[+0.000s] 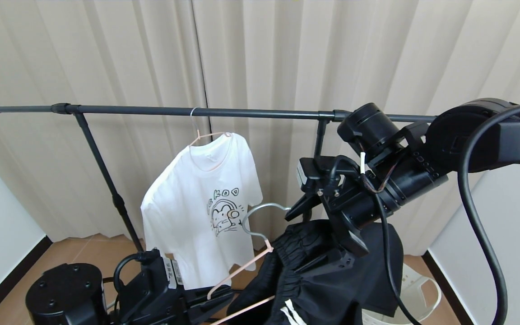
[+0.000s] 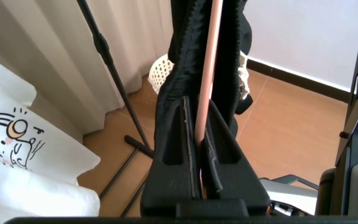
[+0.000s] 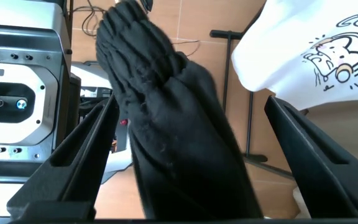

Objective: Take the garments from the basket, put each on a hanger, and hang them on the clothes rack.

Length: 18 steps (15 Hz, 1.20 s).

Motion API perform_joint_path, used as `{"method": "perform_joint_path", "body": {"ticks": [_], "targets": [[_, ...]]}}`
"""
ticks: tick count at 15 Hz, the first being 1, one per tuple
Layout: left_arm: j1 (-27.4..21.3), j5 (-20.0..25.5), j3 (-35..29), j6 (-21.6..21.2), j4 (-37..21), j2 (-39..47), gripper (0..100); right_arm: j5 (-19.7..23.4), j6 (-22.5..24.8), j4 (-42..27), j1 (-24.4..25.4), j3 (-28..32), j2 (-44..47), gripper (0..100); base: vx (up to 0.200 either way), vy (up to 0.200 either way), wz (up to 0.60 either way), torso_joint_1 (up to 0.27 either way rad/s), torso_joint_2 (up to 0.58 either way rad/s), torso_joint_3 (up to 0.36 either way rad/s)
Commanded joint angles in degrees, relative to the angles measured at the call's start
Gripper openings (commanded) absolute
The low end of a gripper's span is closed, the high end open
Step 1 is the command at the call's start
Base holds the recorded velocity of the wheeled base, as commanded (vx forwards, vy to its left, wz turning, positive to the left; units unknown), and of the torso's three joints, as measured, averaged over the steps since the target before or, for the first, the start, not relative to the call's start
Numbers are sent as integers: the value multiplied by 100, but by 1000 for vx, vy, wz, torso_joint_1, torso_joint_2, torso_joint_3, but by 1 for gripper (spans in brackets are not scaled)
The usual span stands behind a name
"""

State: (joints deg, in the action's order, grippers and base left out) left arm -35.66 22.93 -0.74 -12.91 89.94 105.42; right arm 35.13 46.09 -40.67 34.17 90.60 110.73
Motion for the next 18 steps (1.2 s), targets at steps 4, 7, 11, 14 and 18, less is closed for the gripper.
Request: {"method": "perform_joint_path", "body": {"ticks": [4,7,11,14,18], "targets": [[-11,1,-5,-1,6,4,0,2,-13,-3,20,28,19,0,0,0,0,0,0,0],[-3,-8,-31,8,6,13,0,2,-83,-11,63,-16,2,0,0,0,0,0,0,0],[6,-17,-49,25,6,31,0,2,-83,-20,63,-42,-86,0,0,0,0,0,0,0],[6,-34,-75,34,6,31,0,2,-83,-47,63,-60,-157,0,0,0,0,0,0,0],[33,-52,-110,25,6,31,100,2,-127,-20,63,-289,-456,0,0,0,0,0,0,0]]}}
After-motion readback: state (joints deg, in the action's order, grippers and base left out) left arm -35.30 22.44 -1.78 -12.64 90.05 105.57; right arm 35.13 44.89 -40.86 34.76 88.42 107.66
